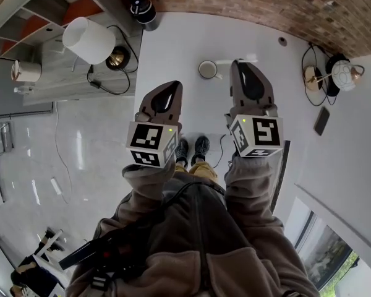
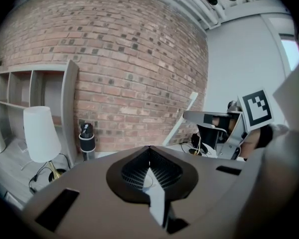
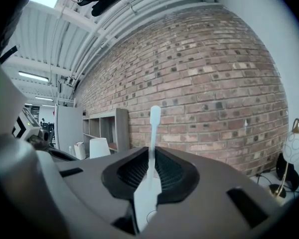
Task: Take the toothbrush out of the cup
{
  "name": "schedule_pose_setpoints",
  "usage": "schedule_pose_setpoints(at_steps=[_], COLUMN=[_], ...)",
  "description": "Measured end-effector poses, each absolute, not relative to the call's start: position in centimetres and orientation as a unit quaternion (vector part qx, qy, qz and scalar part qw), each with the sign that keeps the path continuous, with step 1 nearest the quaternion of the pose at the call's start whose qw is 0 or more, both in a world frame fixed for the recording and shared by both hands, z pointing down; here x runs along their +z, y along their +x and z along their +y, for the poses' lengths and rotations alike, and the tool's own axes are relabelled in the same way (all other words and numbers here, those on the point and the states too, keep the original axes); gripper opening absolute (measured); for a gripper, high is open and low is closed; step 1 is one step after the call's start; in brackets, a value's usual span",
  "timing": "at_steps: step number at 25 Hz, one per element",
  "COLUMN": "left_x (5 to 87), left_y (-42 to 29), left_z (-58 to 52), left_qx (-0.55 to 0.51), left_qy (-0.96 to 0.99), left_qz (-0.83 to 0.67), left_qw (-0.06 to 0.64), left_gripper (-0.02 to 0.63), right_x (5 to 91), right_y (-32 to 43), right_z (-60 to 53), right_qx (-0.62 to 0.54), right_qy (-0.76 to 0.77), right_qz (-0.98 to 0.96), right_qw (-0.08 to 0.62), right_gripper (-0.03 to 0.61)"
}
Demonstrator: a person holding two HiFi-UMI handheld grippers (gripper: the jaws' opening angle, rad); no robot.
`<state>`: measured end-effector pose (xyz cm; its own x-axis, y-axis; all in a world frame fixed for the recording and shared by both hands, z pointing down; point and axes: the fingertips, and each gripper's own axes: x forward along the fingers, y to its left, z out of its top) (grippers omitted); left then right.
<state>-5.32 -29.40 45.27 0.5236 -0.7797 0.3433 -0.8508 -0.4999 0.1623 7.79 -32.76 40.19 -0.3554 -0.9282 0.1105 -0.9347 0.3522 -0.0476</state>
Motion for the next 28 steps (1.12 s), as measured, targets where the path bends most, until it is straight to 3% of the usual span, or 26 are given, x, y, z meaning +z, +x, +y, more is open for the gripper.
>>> schedule_pose_setpoints(at_steps=[19,28], left_x=[26.6,22.0], left_y=[-1.4,-1.0], left_z=[-29.0,-30.3], left_qx=[-0.014,-0.041], left_qy=[0.907,0.899], left_qz=[-0.42,-0.436], left_qw=[0.02,-0.033], left_gripper=[0.005,0.005], right_x=[23.5,19.8], right_y=[9.2,8.8], right_z=[-29.4,-30.0], right_qx=[-0.07,-0.108], right_qy=[0.573,0.566], right_qz=[-0.816,-0.816], right_qw=[-0.032,-0.044], right_gripper=[0.044,0.044])
